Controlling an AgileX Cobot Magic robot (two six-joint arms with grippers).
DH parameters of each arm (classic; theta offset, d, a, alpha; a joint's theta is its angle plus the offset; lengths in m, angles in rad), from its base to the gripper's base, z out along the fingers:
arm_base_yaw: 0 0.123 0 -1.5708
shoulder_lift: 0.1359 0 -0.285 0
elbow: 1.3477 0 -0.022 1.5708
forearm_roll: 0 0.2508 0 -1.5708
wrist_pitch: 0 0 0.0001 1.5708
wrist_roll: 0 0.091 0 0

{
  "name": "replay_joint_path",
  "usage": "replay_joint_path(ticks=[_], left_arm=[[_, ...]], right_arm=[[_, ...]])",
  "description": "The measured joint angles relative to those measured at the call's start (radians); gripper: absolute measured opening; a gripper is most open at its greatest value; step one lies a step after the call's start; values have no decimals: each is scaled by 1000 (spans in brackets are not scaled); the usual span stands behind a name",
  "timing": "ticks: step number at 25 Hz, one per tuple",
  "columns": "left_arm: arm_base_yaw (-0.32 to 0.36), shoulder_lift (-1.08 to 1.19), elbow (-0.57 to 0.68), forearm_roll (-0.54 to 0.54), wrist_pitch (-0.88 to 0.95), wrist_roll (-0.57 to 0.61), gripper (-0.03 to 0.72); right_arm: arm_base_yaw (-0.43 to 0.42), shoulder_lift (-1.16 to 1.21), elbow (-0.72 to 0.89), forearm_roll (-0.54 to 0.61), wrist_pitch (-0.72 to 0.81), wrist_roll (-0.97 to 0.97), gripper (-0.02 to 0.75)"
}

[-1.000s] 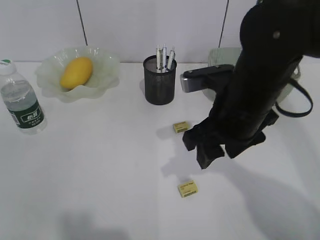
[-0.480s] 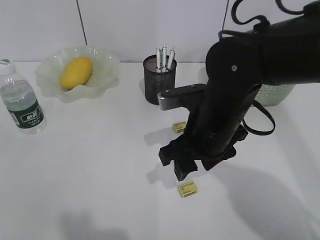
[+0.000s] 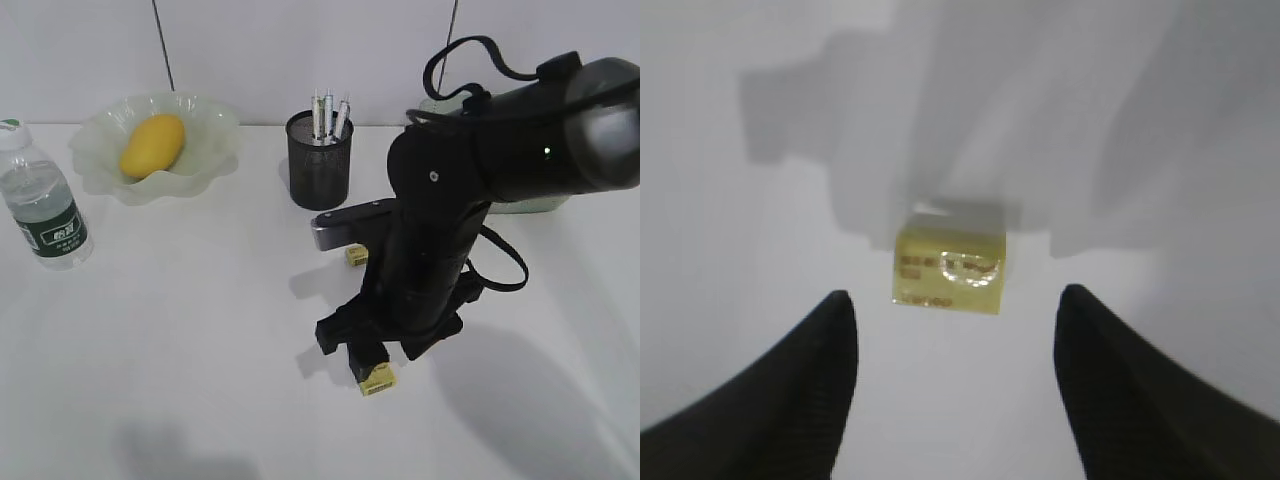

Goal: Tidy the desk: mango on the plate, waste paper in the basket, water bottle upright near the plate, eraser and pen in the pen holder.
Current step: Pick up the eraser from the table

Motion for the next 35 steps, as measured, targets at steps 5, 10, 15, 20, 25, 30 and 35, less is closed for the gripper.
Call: replay_joint_path(ticks=[5,10,15,20,25,30,35], left_arm=[[0,0,0,-1,0,0,435],[0,-1,0,-1,0,-1,435],[0,-1,0,-1,0,-1,435],[0,-1,0,-1,0,-1,435],[0,-1,0,-1,0,-1,435],[0,-1,0,-1,0,-1,435],[0,-1,0,-1,0,-1,435]], right_arm=[[-13,2,-53,-6,27,-34,494],[-77,45,-177,-7,75,-97,494],[-112,129,-299,-24,120,-131,494],[-118,244,-441,-40,159,-160,494],[-146,342,-583,-40,216,-174,510],[-174,395,-642,-35,228,-186,512],[-181,410,-644,-34,211,-212,510]])
